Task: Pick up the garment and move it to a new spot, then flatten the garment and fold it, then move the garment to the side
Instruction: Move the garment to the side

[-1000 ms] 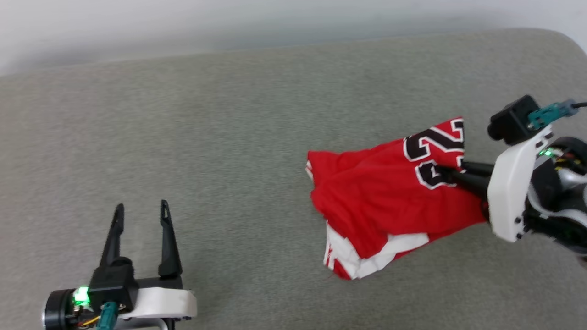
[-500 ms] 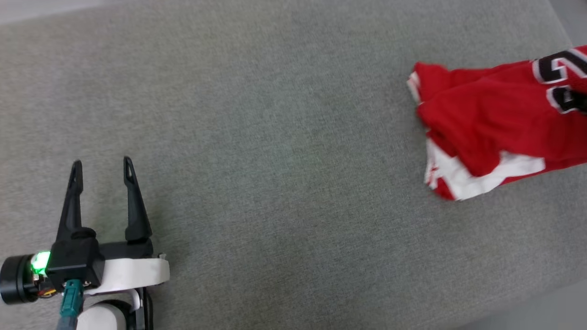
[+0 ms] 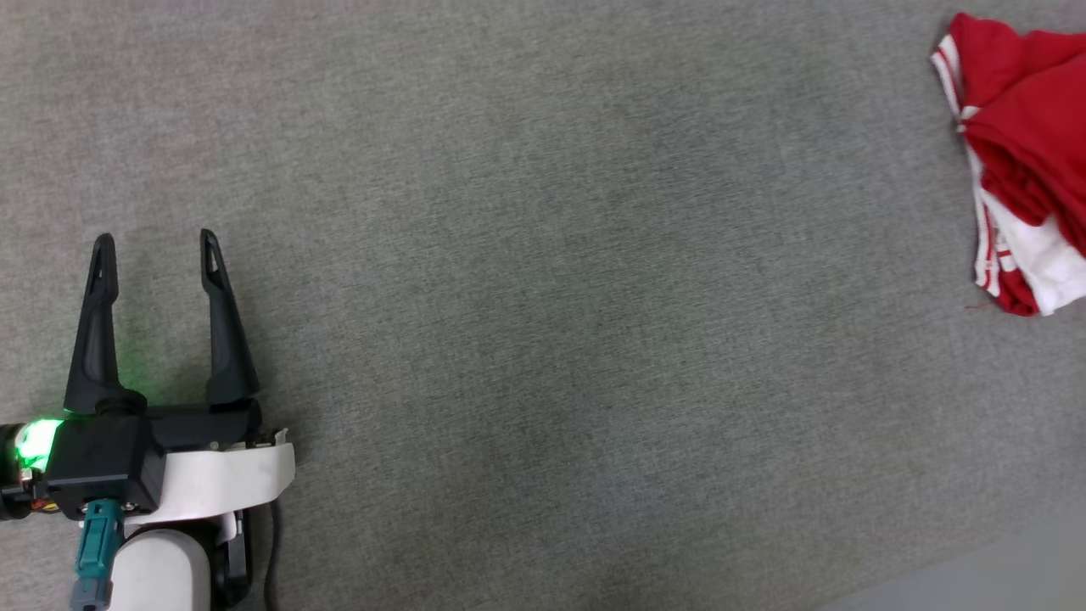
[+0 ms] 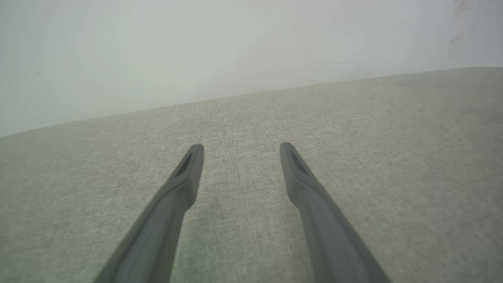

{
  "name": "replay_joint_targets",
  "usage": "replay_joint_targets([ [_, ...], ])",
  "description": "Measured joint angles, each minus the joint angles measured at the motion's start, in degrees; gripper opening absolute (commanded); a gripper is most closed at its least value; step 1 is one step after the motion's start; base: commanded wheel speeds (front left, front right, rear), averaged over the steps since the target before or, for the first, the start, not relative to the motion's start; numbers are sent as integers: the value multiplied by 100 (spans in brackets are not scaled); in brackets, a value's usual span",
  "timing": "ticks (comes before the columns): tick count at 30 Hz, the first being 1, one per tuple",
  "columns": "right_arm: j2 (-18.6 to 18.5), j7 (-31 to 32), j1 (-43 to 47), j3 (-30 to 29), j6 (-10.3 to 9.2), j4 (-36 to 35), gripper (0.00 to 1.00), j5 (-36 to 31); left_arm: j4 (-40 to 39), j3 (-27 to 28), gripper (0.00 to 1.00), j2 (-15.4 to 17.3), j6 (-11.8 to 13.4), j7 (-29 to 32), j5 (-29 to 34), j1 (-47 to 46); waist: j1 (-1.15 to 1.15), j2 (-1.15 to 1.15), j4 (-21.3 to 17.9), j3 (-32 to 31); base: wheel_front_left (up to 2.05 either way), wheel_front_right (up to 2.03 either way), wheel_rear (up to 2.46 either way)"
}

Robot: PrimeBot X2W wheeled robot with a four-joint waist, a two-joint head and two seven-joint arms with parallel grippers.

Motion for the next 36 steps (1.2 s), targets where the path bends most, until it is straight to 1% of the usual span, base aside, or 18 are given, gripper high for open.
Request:
replay_joint_targets([
  [1,55,-15,-9,16,0,101,0,-90,-12,-5,100,3,1,0,0,-9,0,0,26,24,0,0,0],
  [4,387,26,-17,-69,-1,450,0,-12,3,-30,100,3,33,0,0,-14,0,0,69,9,0,0,0],
  [5,453,-23,-17,-33,1,480,88,-88,31,-37,100,1,36,0,-1,-11,0,0,70,-28,0,0,0],
  [6,480,-146,-24,-62,1,544,100,-192,65,-55,100,-12,40,0,-3,-4,0,0,72,-77,0,0,0],
  [9,407,-669,-68,-260,0,771,100,-648,157,-130,100,-71,68,1,-10,15,-1,0,108,-281,0,0,0],
  [13,437,-1463,-95,-587,0,957,100,-1314,244,-216,100,-193,133,1,-57,176,-1,0,183,-651,0,0,0],
  [14,437,-1463,-95,-587,0,957,100,-1314,244,-216,100,-193,133,1,-57,176,-1,0,183,-651,0,0,0],
  [15,485,-1897,-95,-822,0,962,100,-1593,275,-231,100,-243,151,1,-75,306,-1,0,231,-864,0,0,0],
  [16,485,-1897,-95,-822,0,962,100,-1593,275,-231,100,-243,151,1,-75,306,-1,0,231,-864,0,0,0],
  [19,699,-2465,-81,-1229,0,895,100,-1959,314,-235,100,-294,185,0,-113,489,-1,0,312,-1185,0,0,0],
  [22,993,-3017,37,-1657,0,666,100,-2252,352,-250,100,-358,191,0,-147,671,-1,0,408,-1494,0,0,0],
  [24,1225,-3205,213,-1882,-1,417,100,-2409,380,-252,100,-387,193,0,-157,773,-1,0,483,-1686,0,0,0],
  [27,1658,-3351,577,-2172,0,-158,100,-2593,428,-268,100,-417,191,0,-164,913,-1,0,611,-1945,0,0,0],
  [31,2175,-3396,1361,-2385,-1,-1196,100,-2704,524,-319,100,-459,192,0,-163,1037,-2,0,833,-2236,0,0,0],
  [36,2871,-3401,2423,-2626,-1,-2469,100,-2625,619,-305,100,-483,183,0,-172,1265,-2,0,1122,-2547,0,0,0],
])
